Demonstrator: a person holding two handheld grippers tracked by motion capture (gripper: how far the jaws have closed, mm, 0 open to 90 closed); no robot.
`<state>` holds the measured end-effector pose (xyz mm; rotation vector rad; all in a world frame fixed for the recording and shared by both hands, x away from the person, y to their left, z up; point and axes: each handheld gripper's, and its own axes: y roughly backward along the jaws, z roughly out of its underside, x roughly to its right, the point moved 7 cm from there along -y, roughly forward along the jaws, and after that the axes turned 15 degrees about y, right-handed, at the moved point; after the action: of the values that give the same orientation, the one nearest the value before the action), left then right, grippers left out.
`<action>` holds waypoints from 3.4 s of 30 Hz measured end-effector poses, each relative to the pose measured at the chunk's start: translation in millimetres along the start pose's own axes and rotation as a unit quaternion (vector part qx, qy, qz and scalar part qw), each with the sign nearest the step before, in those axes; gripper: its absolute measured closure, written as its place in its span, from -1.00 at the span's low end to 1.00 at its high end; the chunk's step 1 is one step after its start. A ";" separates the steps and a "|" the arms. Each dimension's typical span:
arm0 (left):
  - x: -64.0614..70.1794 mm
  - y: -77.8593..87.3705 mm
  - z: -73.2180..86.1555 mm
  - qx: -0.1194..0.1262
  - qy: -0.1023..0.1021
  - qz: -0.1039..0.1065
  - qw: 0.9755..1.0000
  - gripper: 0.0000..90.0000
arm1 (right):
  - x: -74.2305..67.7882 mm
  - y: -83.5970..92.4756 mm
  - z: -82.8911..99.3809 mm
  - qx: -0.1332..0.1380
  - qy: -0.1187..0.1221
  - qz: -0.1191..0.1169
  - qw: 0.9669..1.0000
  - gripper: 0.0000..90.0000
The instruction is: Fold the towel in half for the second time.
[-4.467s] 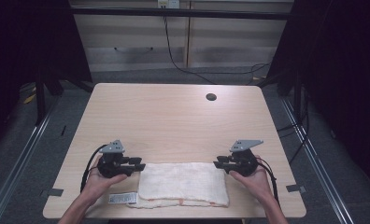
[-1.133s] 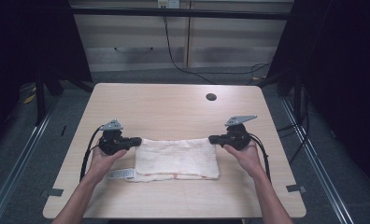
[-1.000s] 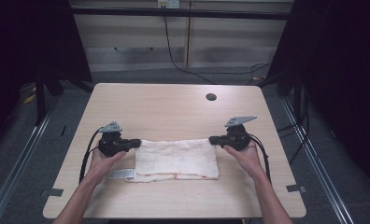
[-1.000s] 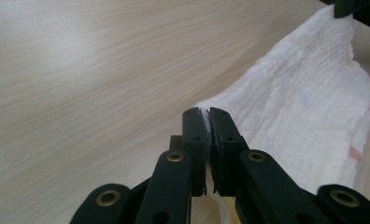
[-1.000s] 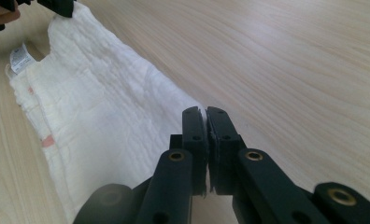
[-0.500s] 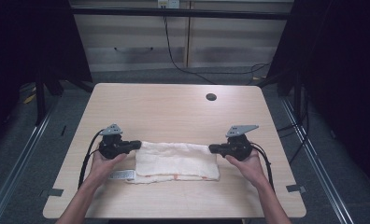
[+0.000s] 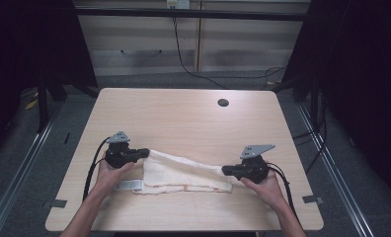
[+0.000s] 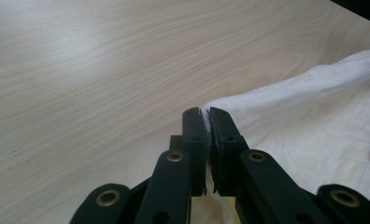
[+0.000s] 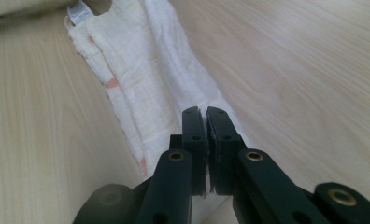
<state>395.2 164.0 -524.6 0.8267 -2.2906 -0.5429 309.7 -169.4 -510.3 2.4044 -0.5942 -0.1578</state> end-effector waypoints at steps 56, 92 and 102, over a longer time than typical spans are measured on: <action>68.7 60.4 59.6 -0.021 -0.101 0.059 0.993 0.90 | -46.8 -13.4 34.0 -0.060 -0.030 -0.020 0.998 0.93; 76.1 35.0 101.4 -0.092 -0.151 0.034 0.984 0.89 | -45.4 7.2 46.7 -0.080 -0.002 0.030 0.996 0.91; 50.4 3.2 64.3 -0.069 -0.129 -0.001 0.989 0.87 | -11.4 -3.0 42.1 -0.086 -0.026 0.079 0.993 0.91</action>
<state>319.6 142.4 -547.3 0.7265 -2.4496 -0.8418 289.9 -185.9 -545.5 2.1829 -0.7598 -0.1963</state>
